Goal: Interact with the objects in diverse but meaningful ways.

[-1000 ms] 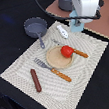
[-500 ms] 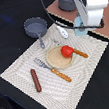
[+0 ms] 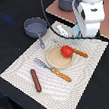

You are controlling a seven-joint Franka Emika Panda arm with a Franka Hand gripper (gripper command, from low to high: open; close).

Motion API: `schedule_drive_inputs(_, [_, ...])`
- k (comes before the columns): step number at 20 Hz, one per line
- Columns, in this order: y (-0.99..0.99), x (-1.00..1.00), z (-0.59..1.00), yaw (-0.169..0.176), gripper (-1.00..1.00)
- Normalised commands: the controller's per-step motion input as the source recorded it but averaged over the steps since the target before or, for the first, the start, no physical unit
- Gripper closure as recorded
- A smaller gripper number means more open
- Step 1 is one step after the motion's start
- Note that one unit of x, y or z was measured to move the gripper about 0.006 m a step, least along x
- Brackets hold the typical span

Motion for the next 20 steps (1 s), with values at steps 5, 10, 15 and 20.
schedule_drive_inputs(5, [0.35,0.23,-0.18,0.0,1.0])
schedule_drive_inputs(10, [0.33,0.42,0.61,-0.04,-1.0])
schedule_drive_inputs(15, [0.25,0.33,0.85,-0.11,-1.0])
schedule_drive_inputs(20, [0.09,0.06,0.66,-0.085,-1.0])
